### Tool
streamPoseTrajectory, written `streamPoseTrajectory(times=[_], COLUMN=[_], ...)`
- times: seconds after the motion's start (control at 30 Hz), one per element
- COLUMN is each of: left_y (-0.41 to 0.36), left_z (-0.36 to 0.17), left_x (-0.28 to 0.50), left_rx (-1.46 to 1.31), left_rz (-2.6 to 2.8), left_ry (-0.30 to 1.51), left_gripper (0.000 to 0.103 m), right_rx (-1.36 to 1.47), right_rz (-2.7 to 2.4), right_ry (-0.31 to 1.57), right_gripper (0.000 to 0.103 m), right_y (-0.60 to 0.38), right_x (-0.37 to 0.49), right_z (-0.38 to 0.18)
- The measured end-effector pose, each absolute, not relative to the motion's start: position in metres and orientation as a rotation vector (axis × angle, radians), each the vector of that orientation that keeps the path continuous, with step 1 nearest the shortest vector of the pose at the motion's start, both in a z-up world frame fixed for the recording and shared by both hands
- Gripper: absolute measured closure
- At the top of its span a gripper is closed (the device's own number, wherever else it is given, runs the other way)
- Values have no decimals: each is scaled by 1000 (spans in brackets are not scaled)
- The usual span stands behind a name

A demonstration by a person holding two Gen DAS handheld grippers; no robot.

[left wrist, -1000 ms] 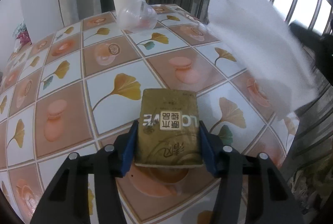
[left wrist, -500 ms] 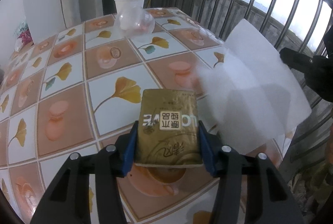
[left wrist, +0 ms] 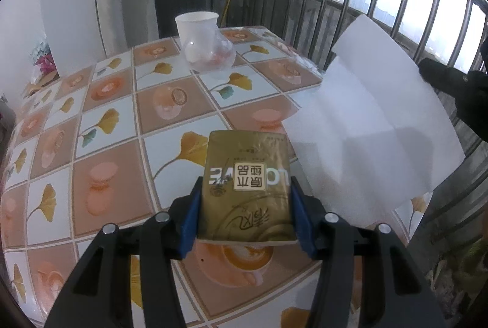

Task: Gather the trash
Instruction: 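Lift the gold pack with the left gripper while the right gripper lifts the tissue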

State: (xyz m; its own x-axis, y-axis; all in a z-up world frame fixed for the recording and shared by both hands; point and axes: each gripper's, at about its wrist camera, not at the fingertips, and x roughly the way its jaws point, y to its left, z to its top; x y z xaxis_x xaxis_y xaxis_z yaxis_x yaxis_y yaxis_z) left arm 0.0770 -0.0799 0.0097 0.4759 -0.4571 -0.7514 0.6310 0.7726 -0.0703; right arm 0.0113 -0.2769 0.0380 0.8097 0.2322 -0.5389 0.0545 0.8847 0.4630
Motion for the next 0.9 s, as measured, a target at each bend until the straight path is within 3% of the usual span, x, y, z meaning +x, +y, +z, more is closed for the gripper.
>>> streamPoseTrajectory(times=[0.57, 0.9], left_y=[-74, -107], left_z=[31, 60], left_x=[75, 64], left_rx=[200, 174], left_rz=[-679, -825], left_ry=[787, 758], left_gripper=[52, 52], right_rx=[428, 450], right_rz=[95, 5], right_ry=[553, 430], right_gripper=[103, 103], right_y=[-267, -297], right_x=[5, -43], right_z=[71, 100])
